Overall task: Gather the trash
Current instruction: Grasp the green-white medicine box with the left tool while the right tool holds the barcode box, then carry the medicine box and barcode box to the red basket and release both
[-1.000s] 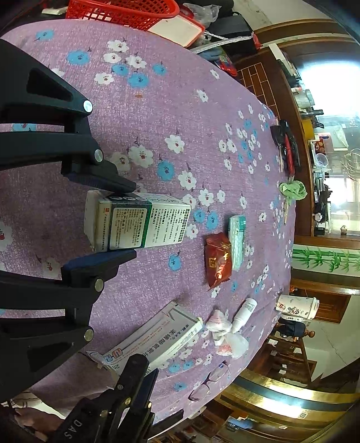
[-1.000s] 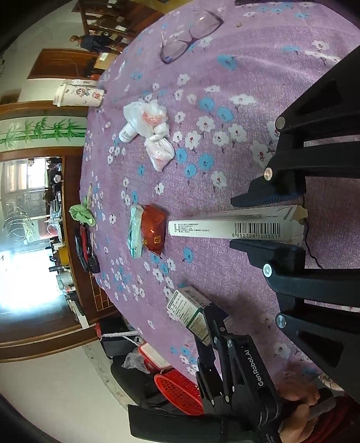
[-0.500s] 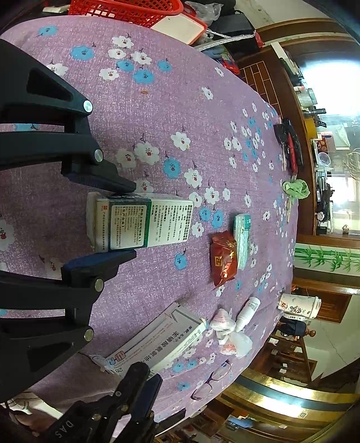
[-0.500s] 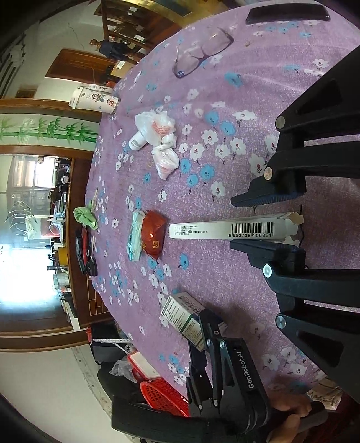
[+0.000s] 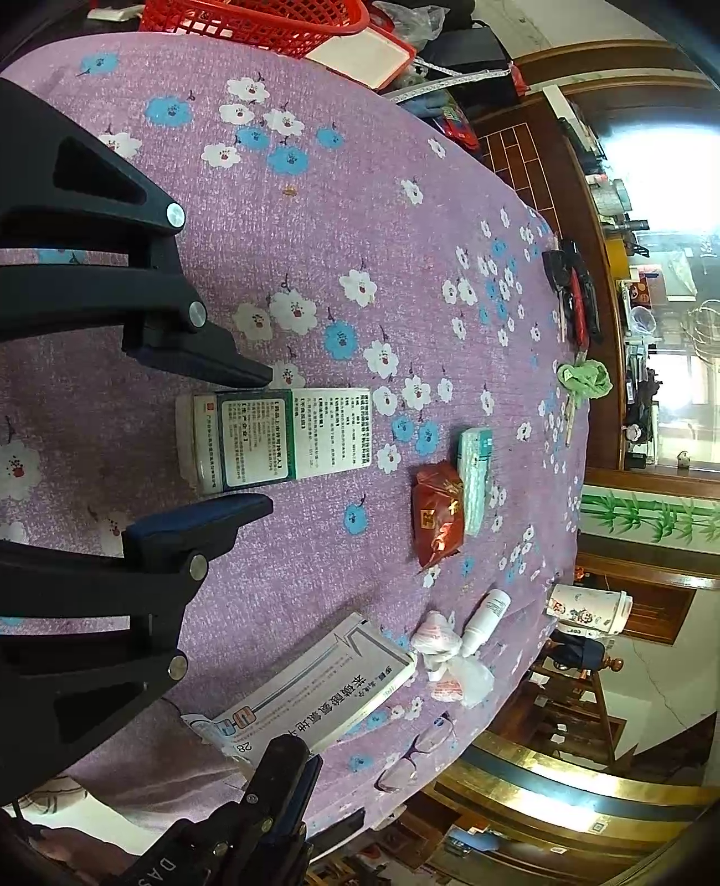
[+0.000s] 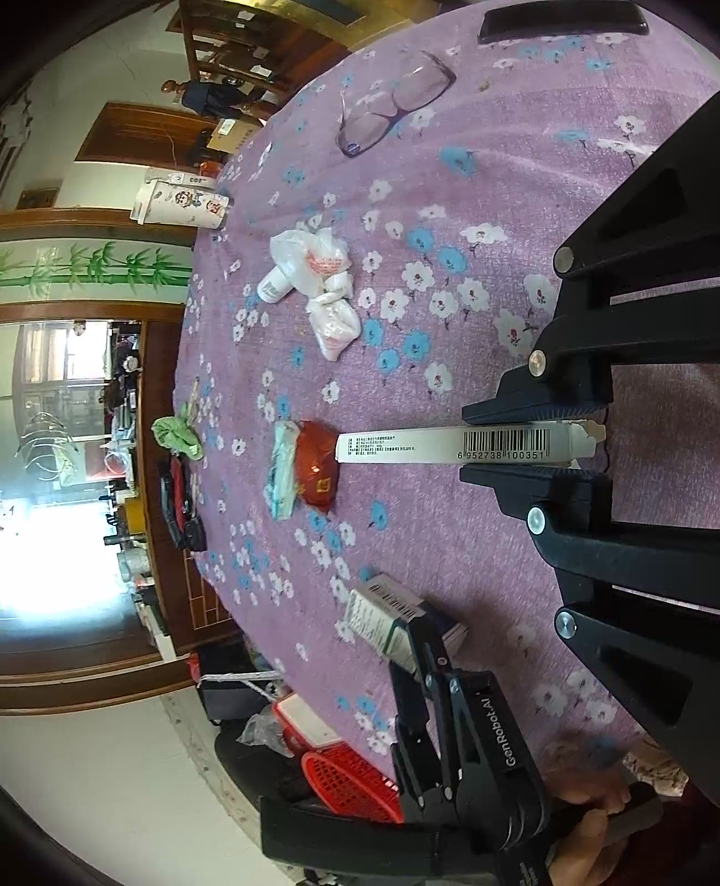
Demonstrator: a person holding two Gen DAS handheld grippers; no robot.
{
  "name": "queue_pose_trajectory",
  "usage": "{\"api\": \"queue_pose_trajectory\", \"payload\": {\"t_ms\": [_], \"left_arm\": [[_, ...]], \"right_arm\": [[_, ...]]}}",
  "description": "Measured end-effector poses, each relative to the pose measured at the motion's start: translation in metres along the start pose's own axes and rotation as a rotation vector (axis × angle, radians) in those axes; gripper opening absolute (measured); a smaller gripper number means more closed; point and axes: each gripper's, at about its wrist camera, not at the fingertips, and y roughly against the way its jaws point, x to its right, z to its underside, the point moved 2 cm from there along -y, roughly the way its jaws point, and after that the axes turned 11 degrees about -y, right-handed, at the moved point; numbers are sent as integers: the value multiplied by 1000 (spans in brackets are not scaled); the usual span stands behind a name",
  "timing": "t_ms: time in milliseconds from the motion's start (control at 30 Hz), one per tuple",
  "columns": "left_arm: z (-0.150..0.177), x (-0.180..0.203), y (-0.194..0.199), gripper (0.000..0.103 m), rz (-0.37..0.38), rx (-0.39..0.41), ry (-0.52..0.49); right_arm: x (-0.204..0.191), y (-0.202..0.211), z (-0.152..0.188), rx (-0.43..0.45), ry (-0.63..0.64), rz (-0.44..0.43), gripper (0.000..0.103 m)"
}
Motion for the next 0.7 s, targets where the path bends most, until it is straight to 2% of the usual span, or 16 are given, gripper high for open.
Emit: {"api": "queue_pose_trajectory", "payload": {"t_ms": [300, 400, 467, 500, 700], "left_arm": [[-3, -12, 13, 38, -9, 25, 26], [-2, -12, 9, 38, 8, 7, 22], [-2, -10, 8, 42, 23, 1, 22], [-2, -8, 6, 52, 25, -9, 23], [-2, -5, -10, 53, -11, -38, 20]], "right_arm": [[-14, 6, -6, 21, 10, -41, 15], [-14, 8, -7, 28, 2, -44, 15], [-13, 9, -8, 32, -6, -43, 15], [-12, 9, -8, 32, -10, -43, 15], [-8, 8, -5, 24, -22, -54, 15]]}}
